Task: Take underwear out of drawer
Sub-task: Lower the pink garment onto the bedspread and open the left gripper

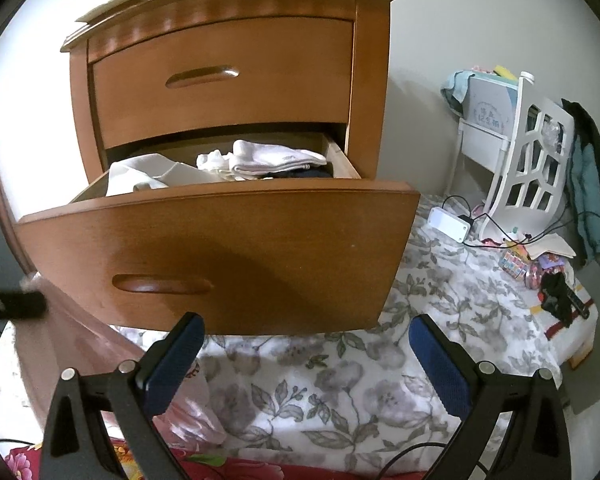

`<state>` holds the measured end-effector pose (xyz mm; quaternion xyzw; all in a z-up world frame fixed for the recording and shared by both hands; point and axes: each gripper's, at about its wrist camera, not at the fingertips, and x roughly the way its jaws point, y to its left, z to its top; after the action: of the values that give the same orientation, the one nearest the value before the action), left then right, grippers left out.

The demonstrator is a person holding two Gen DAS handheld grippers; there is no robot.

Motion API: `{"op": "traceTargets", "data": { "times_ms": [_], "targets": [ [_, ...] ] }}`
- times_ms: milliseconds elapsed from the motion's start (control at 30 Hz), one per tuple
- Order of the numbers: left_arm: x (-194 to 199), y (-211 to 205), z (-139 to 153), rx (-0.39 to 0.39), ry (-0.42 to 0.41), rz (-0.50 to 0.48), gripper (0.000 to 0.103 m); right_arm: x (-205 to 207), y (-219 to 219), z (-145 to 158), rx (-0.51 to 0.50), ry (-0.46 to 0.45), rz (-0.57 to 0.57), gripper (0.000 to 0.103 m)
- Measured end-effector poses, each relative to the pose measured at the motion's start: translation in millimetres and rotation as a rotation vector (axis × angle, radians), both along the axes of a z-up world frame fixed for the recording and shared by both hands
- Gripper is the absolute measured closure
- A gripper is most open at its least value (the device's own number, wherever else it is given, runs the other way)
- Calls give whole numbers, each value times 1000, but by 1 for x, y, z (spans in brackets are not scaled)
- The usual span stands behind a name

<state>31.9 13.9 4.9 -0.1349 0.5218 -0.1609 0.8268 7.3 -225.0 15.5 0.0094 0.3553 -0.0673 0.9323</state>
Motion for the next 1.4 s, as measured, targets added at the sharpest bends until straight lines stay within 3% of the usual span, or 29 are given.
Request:
{"op": "traceTargets", "data": {
  "times_ms": [367, 733, 800, 867, 967, 1067, 1200, 1267, 1400],
  "targets": [
    [6, -13, -62, 61, 158, -9, 96, 2, -1, -3, 10, 13, 3, 0],
    [17, -34, -78, 120, 183, -27, 93, 3, 0, -4, 7, 22, 8, 0],
    [17, -33, -80, 122, 188, -23, 85, 3, 1, -4, 8, 25, 8, 0],
    [17, -32, -81, 123, 191, -15, 62, 3, 2, -4, 4, 26, 10, 0],
    [17, -28, -80, 119, 190, -1, 49, 3, 3, -4, -1, 27, 13, 0],
    [17, -26, -78, 122, 187, 13, 37, 4, 4, -4, -4, 30, 15, 0],
    [17, -19, -74, 132, 172, 41, 29, 4, 4, -5, -7, 31, 16, 0],
    [16, -17, -72, 139, 154, 56, 16, 4, 4, -5, -7, 32, 16, 0],
    [15, -13, -67, 164, 100, 92, 8, 4, 4, -5, -7, 31, 16, 0]
  ]
}}
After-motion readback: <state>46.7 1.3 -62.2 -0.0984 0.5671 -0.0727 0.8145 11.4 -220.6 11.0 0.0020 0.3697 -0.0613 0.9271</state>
